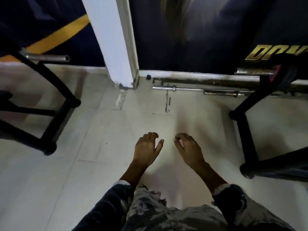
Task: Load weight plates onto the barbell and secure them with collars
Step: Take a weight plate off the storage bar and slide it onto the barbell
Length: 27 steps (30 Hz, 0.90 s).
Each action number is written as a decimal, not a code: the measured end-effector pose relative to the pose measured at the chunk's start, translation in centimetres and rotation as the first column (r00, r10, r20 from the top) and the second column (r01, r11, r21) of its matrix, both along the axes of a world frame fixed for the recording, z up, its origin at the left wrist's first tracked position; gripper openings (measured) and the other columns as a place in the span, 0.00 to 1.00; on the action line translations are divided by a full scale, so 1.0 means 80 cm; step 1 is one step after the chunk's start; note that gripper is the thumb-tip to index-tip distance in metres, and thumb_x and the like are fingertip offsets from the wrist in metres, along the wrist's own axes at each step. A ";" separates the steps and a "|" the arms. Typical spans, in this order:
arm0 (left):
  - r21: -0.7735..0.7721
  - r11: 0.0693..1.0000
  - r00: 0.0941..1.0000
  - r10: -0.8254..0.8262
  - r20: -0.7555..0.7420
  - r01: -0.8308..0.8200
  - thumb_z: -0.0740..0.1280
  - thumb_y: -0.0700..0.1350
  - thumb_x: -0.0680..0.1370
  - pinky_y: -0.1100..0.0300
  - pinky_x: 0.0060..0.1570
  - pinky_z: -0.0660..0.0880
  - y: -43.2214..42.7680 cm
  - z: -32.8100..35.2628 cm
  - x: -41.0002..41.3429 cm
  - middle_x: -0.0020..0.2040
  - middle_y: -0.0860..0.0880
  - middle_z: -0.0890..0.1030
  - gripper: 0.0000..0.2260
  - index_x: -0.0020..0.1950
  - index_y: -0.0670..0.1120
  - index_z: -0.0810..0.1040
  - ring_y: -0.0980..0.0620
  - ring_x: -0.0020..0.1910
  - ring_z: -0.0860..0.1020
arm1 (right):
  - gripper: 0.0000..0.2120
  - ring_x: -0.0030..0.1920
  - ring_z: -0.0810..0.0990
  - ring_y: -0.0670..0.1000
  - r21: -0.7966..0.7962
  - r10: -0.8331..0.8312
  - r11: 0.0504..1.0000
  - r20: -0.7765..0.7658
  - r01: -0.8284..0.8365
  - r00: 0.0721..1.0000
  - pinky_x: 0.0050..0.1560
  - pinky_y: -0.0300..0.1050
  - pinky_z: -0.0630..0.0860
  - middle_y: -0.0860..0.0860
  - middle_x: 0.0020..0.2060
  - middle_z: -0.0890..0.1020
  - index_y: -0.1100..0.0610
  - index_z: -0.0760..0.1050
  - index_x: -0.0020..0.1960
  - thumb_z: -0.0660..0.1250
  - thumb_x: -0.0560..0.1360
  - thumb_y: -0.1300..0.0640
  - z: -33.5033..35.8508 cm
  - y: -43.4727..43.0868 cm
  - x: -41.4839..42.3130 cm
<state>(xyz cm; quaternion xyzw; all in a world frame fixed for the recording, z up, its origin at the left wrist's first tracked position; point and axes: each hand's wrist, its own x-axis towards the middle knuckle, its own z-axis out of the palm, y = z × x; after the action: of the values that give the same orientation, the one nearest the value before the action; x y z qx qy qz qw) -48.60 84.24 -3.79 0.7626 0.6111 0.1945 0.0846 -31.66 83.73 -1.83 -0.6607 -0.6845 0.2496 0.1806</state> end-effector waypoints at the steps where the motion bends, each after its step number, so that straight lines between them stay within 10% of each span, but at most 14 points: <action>1: -0.003 1.000 0.999 -0.030 0.018 0.030 0.54 0.56 0.77 0.55 0.36 0.76 0.027 0.001 -0.008 0.41 0.45 0.81 0.20 0.49 0.43 0.78 0.45 0.39 0.80 | 0.11 0.51 0.78 0.57 -0.001 -0.046 0.999 -0.005 0.046 0.999 0.50 0.47 0.72 0.55 0.51 0.80 0.59 0.75 0.54 0.58 0.79 0.54 0.000 0.019 -0.007; 15: 0.034 0.753 0.742 -0.654 0.145 0.657 0.56 0.55 0.77 0.56 0.36 0.78 0.434 -0.012 0.078 0.41 0.45 0.81 0.19 0.50 0.42 0.77 0.48 0.37 0.80 | 0.11 0.49 0.79 0.55 -0.056 -0.696 0.718 -0.032 0.693 0.718 0.47 0.46 0.73 0.53 0.50 0.81 0.56 0.74 0.52 0.58 0.79 0.51 0.001 0.283 0.023; 27: 0.010 0.539 0.528 -0.830 0.182 0.843 0.53 0.59 0.76 0.54 0.41 0.77 0.680 0.004 0.326 0.44 0.47 0.82 0.22 0.51 0.44 0.76 0.48 0.43 0.80 | 0.11 0.49 0.79 0.54 -0.056 -0.916 0.401 -0.041 0.914 0.399 0.43 0.42 0.69 0.52 0.51 0.82 0.56 0.75 0.52 0.59 0.78 0.51 0.024 0.486 0.218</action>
<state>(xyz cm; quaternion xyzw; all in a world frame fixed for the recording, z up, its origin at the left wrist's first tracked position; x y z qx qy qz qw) -22.52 138.62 -3.47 0.9391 0.1693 0.1682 0.2474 -14.18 122.57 0.11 -0.9212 -0.2019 0.1400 0.3018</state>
